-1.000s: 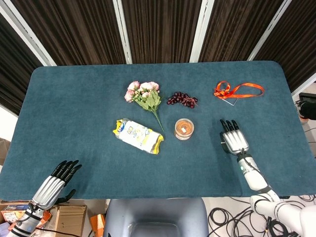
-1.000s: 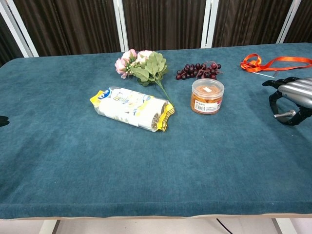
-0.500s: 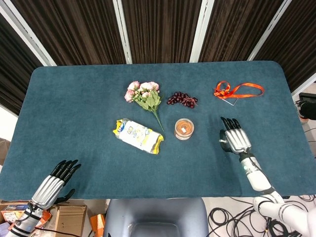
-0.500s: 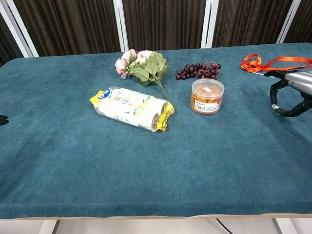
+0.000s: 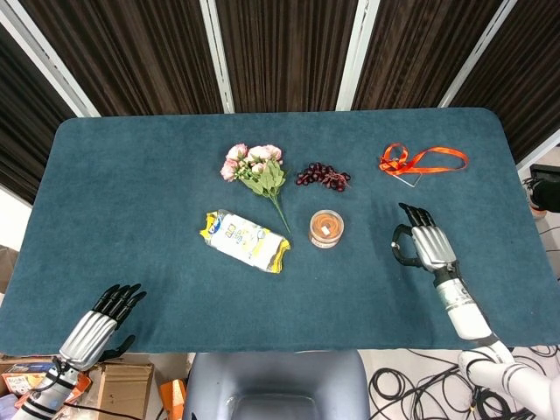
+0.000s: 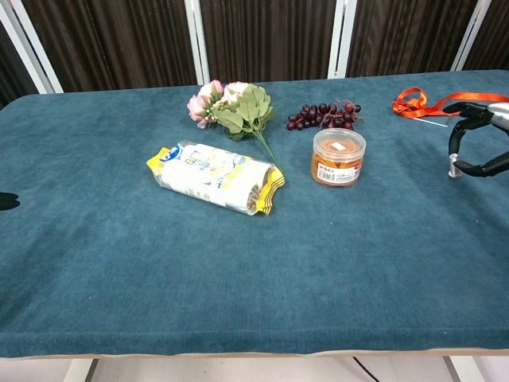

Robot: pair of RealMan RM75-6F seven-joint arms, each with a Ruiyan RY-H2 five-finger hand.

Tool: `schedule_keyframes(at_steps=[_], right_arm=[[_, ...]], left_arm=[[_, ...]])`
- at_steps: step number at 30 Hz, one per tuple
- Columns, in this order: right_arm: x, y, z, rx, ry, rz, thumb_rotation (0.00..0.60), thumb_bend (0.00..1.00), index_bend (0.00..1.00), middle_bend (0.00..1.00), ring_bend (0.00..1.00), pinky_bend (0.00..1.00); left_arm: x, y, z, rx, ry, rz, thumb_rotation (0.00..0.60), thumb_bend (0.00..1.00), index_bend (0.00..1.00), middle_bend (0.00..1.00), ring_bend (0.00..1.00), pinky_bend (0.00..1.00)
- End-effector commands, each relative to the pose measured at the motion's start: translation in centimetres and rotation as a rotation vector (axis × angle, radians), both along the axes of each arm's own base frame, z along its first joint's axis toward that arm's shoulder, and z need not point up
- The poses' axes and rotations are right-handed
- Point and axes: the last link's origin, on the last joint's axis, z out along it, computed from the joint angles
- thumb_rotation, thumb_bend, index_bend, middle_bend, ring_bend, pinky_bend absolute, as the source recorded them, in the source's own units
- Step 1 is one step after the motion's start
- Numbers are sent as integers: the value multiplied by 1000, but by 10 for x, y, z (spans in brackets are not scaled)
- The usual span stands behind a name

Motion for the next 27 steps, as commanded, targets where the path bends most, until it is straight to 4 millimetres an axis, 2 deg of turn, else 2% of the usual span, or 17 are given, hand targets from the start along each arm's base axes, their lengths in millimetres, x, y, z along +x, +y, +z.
schedule_keyframes(at_steps=[1,8,23,27], right_arm=[[-6,0,-8,5,-72,-31,600,354,575,30,0,0],[-15,-1,-19,20,-202,-100,600,353,575,32,0,0],[-28,-1,-17,2,-177,-98,600,354,563,34,0,0],[-27,-1,-15,0,-167,-92,600,353,531,34,0,0]], left_arm=[[0,0,0,-2,0,0,600,380,0,0,0,0],[0,0,-1,-7,8,1,600,381,0,0,0,0],[-1,-1,-4,-23,19,6,600,380,0,0,0,0],[0,0,-4,-22,14,5,600,380,0,0,0,0]])
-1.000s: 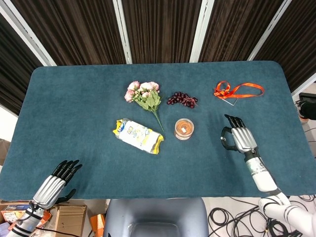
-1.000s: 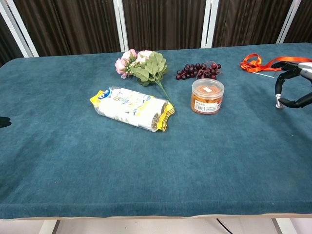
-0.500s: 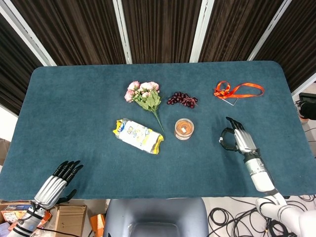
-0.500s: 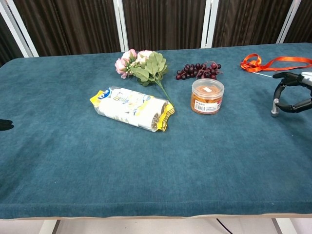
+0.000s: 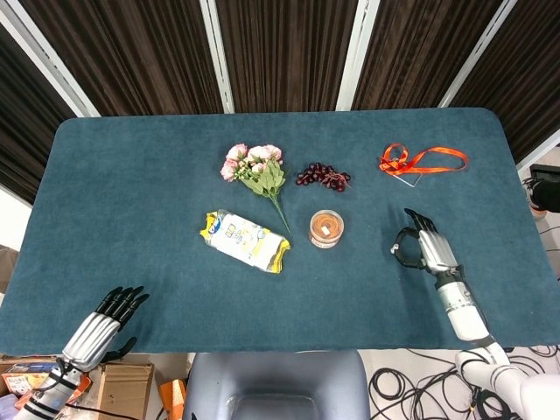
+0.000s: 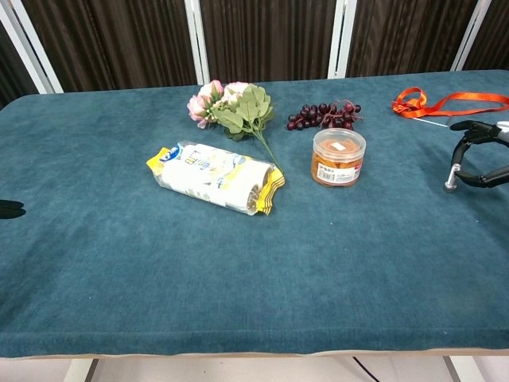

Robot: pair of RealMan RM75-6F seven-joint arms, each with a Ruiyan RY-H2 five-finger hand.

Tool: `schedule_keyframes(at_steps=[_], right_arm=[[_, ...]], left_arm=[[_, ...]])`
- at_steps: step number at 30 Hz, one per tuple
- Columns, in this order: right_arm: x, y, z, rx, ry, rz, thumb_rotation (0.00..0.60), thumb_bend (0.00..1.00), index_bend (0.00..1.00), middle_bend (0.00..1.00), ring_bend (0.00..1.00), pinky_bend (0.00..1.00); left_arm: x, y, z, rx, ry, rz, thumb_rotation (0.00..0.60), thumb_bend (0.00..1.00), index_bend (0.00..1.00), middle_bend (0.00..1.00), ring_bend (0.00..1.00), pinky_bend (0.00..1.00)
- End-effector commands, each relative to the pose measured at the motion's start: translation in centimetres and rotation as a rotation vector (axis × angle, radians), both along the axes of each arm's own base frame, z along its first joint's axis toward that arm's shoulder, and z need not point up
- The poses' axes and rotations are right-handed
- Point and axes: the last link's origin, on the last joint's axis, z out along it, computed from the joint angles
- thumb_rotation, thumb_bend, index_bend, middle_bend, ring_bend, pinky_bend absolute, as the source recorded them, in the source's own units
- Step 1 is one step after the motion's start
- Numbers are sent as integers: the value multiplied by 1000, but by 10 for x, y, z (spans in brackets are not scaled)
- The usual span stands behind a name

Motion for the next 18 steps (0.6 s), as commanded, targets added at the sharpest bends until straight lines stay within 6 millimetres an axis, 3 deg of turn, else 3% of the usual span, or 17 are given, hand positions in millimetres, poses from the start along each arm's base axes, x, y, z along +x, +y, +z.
schedule_keyframes(at_steps=[1,13,15,18], right_arm=[[0,0,1,2,24,10,600,353,510,34,0,0],[4,11,15,-19,66,80,600,353,263,2,0,0],[4,20,25,-33,103,116,600,354,215,0,0,0],[-1,49,50,-18,238,151,600,353,43,0,0,0]], left_arm=[[0,0,0,1,1,1,600,380,0,0,0,0],[3,0,5,18,-12,-10,600,379,0,0,0,0],[3,1,10,39,-21,-6,600,379,0,0,0,0],[-1,0,20,71,-6,39,600,380,0,0,0,0]])
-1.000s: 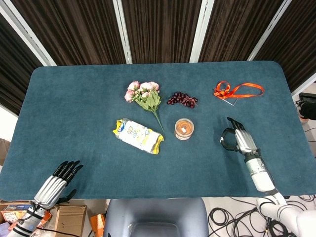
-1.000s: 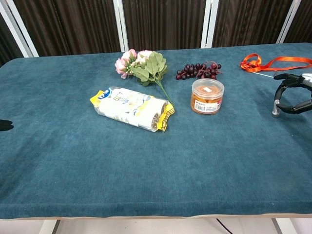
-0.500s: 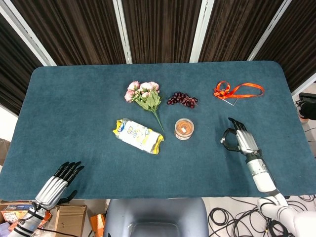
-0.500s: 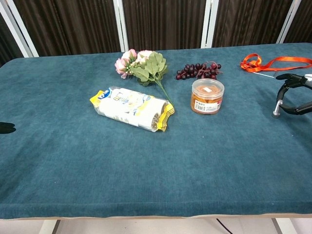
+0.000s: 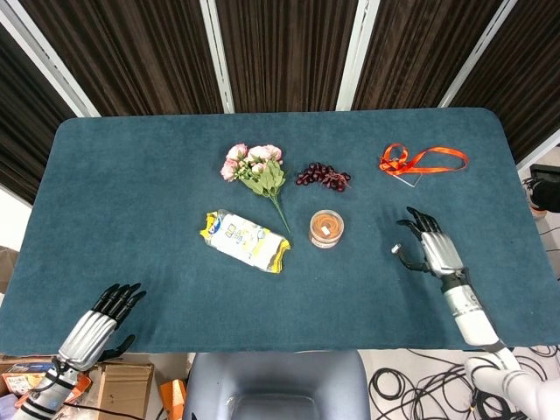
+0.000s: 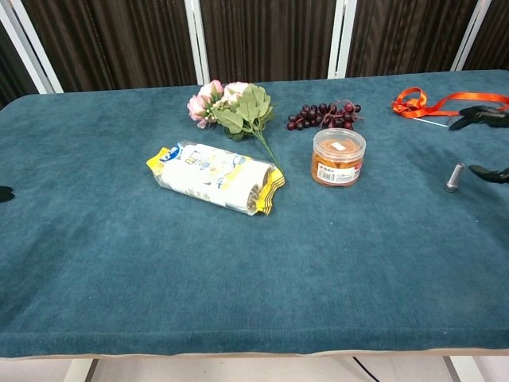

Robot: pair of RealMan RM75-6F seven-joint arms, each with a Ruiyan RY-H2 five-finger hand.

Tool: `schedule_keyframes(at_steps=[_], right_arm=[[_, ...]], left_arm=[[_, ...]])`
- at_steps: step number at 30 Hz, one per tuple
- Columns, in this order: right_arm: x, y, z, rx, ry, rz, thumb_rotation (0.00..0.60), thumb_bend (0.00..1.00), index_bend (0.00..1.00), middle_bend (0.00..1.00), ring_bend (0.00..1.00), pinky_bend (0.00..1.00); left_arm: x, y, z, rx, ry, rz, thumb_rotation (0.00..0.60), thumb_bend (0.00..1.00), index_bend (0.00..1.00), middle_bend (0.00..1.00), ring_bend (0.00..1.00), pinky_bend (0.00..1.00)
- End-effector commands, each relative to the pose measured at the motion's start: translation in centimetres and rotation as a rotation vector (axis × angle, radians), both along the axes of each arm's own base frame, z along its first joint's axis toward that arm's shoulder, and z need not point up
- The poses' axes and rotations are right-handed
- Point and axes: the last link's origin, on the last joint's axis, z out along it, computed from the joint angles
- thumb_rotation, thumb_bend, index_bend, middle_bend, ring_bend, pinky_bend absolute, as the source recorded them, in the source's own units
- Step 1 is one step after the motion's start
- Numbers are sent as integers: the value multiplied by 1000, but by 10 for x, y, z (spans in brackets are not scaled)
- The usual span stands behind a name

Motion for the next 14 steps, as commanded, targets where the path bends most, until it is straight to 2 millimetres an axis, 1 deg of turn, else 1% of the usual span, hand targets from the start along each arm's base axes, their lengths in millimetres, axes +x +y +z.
schedule_keyframes(at_steps=[1,2,4,5,7,9,10,14], right_arm=[[-11,57,45,14,256,43,600,353,12,0,0,0],[-11,77,58,15,333,29,600,353,0,0,0,0],[-2,115,82,-32,442,-2,600,353,0,0,0,0],[7,135,92,-93,464,-18,600,353,0,0,0,0],[12,162,101,-153,455,-50,600,354,0,0,0,0],[10,178,105,-194,436,-64,600,353,0,0,0,0],[8,183,106,-208,431,-65,600,354,0,0,0,0],[6,191,103,-185,429,-42,600,353,0,0,0,0]], left_arm=[[-8,-2,14,36,46,82,600,380,0,0,0,0],[-8,-3,17,50,63,107,600,381,0,0,0,0],[-5,-3,21,93,65,119,600,382,0,0,0,0],[-2,-2,22,122,49,109,600,382,0,0,0,0],[-1,-4,24,145,63,75,600,386,0,0,0,0],[2,-5,25,163,45,49,600,391,0,0,0,0],[1,-6,25,164,46,41,600,391,0,0,0,0],[0,-7,27,174,47,42,600,390,0,0,0,0]])
